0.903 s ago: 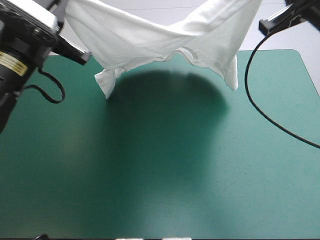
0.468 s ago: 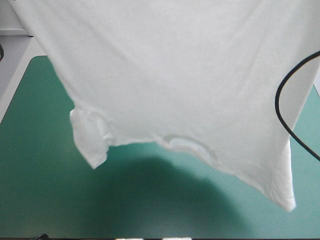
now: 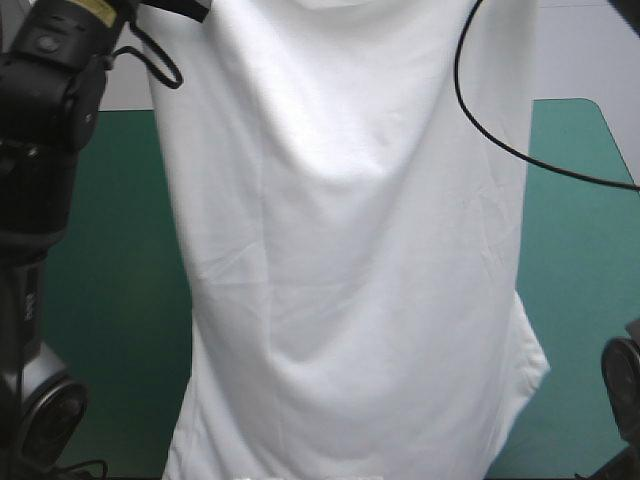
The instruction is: Fold the cloth
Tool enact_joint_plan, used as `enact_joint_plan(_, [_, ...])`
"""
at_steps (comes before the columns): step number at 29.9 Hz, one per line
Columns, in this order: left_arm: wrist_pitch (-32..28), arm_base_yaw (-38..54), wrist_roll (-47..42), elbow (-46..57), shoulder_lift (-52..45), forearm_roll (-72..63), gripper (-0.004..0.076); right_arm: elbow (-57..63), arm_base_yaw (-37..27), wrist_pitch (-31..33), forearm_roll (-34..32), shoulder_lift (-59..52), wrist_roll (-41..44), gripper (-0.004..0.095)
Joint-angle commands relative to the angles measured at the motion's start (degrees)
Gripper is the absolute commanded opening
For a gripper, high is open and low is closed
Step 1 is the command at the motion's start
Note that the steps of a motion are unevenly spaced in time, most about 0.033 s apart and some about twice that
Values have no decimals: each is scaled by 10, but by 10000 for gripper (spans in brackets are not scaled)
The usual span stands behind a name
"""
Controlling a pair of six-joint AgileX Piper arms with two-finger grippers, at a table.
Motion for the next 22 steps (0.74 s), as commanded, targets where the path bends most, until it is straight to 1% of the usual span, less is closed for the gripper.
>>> enact_joint_plan(1, [-108,109,-22,-24,20,-134,40,-53,2,-39,9,45,5,0])
enact_joint_plan(2, [-114,133,2,-38,28,-188,39,-75,2,-40,9,59,7,0])
enact_joint_plan(4, [-117,175,90,-90,49,-309,39,-139,2,-48,9,79,10,0])
enact_joint_plan(6, [-107,194,142,-148,69,-374,39,-193,2,-45,9,88,15,0])
enact_joint_plan(8, [-87,197,151,-210,85,-378,39,-228,2,-34,10,88,19,0])
enact_joint_plan(9, [-80,197,151,-233,89,-374,39,-237,2,-30,20,87,19,0])
enact_joint_plan(11, [-64,196,151,-253,89,-375,39,-244,2,-20,34,82,11,0])
enact_joint_plan(13, [-57,196,151,-253,85,-374,39,-244,2,-6,30,80,9,0])
enact_joint_plan(15, [-28,196,141,-250,84,-370,39,-243,2,22,16,82,18,0])
enact_joint_plan(18, [59,196,98,-226,99,-371,39,-221,2,72,-4,92,30,0])
enact_joint_plan(20, [127,196,98,-191,120,-398,39,-198,2,104,-7,107,41,0])
enact_joint_plan(22, [160,196,103,-150,142,-427,34,-170,2,137,-19,126,49,0])
